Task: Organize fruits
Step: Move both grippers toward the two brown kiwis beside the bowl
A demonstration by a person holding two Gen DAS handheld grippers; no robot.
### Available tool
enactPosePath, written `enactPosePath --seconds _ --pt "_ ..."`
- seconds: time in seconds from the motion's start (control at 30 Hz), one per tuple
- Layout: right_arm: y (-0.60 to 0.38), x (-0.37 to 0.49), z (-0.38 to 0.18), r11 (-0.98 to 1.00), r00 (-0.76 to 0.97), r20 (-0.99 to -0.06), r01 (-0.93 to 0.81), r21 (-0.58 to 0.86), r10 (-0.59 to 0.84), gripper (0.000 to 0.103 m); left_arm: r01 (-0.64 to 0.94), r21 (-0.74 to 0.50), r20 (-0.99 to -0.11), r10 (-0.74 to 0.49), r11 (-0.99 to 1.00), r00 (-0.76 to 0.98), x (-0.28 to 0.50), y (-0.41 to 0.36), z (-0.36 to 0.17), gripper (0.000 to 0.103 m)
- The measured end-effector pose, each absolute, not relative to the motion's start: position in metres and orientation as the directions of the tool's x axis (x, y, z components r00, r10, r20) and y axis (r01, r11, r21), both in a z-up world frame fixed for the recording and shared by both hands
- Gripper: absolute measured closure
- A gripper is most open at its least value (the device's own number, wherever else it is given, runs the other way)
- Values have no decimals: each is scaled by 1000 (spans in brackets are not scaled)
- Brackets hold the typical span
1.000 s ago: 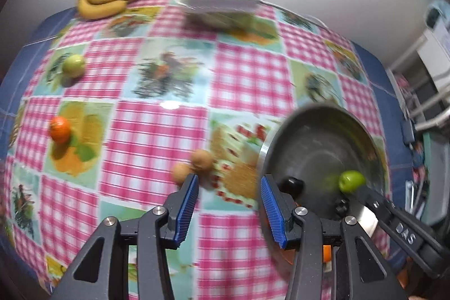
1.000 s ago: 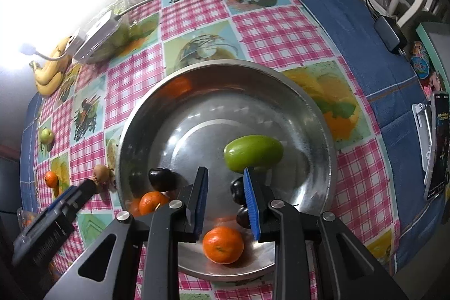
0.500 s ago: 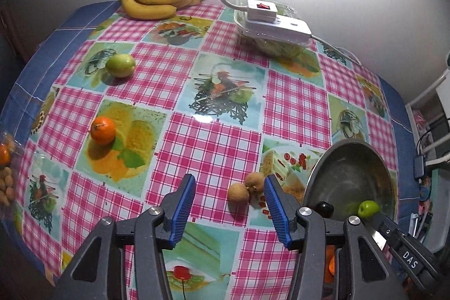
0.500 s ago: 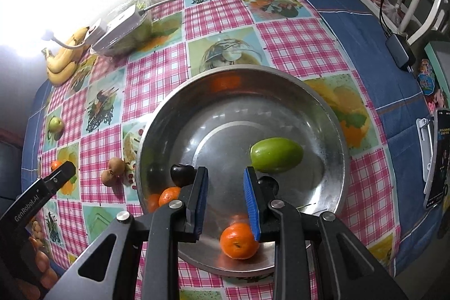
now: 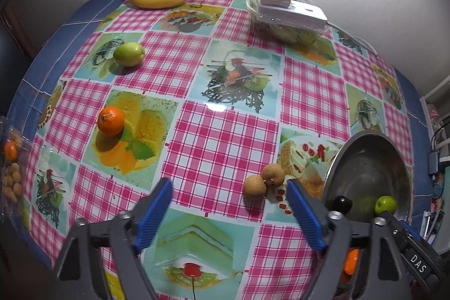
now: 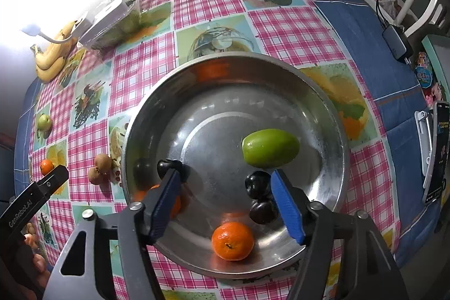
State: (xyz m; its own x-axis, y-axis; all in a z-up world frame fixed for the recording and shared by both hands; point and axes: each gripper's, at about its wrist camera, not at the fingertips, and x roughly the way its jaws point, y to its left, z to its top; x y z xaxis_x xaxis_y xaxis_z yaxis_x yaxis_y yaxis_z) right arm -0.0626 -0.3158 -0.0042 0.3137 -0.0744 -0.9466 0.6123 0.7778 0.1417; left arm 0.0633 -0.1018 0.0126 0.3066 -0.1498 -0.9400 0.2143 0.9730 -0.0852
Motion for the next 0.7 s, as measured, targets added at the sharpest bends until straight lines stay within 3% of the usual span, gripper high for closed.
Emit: enactPosePath --seconds 0.07,0.17,0.43,0.5,0.7 --pt "-316 -62 -5 778 312 -947 612 142 -73 34 208 -86 -940 -148 974 309 64 -100 12 11" --pt "-315 -62 -6 777 310 -948 614 139 -76 22 200 -80 -938 -142 976 317 64 -99 13 8" --pt "-315 -61 -7 782 311 -948 608 139 -73 20 186 -64 -935 -124 981 331 65 -97 12 0" --pt "-314 -60 -7 785 315 -946 604 141 -72 6 185 -63 -934 -123 981 336 65 -96 13 0" --pt "-311 -58 -7 801 317 -945 585 132 -75 5 186 -64 -931 -125 981 342 65 -96 14 0"
